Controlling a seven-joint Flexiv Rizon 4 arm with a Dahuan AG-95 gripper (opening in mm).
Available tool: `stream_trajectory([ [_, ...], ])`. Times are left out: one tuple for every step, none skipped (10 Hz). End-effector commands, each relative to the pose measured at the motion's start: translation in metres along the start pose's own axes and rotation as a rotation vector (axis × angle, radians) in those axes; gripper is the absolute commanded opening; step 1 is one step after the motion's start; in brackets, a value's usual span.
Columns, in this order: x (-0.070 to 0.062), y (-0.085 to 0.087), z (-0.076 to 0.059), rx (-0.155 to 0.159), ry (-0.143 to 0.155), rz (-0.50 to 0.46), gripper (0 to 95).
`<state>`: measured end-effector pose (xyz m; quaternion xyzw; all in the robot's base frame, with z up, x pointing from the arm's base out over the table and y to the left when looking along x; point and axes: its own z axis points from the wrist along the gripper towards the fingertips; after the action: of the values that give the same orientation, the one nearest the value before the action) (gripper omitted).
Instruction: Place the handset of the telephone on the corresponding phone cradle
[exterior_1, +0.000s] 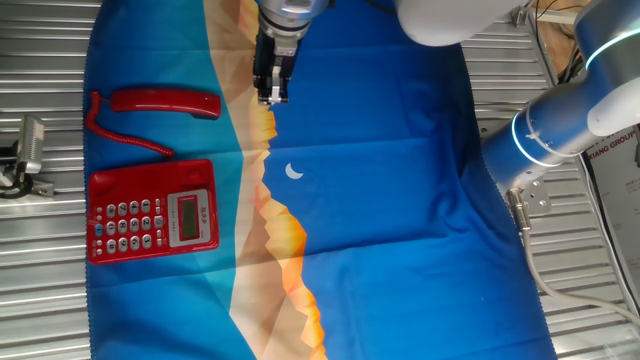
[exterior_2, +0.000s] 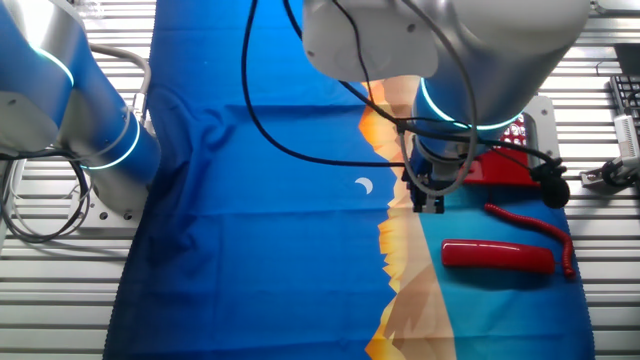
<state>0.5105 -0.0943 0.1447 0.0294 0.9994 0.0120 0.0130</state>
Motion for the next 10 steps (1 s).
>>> stream_trajectory([
  [-0.0024, -0.0001, 0.0013, 0.001, -0.001, -0.012, 0.0],
  [-0.0024, -0.0001, 0.0013, -0.002, -0.002, -0.02, 0.0],
  [-0.0024, -0.0001, 0.0013, 0.0, -0.001, -0.023, 0.0],
  [-0.0024, -0.0001, 0.0013, -0.001, 0.002, -0.026, 0.0],
  [-0.0024, -0.0001, 0.0013, 0.001, 0.007, -0.032, 0.0],
  [-0.0024, -0.0001, 0.0013, 0.007, 0.008, -0.041, 0.0],
  [-0.0024, -0.0001, 0.0013, 0.01, 0.008, -0.039, 0.0],
  [-0.0024, -0.0001, 0.0013, 0.011, 0.011, -0.037, 0.0],
  [-0.0024, -0.0001, 0.0013, 0.014, 0.016, -0.04, 0.0],
  [-0.0024, -0.0001, 0.0013, 0.013, 0.019, -0.04, 0.0],
])
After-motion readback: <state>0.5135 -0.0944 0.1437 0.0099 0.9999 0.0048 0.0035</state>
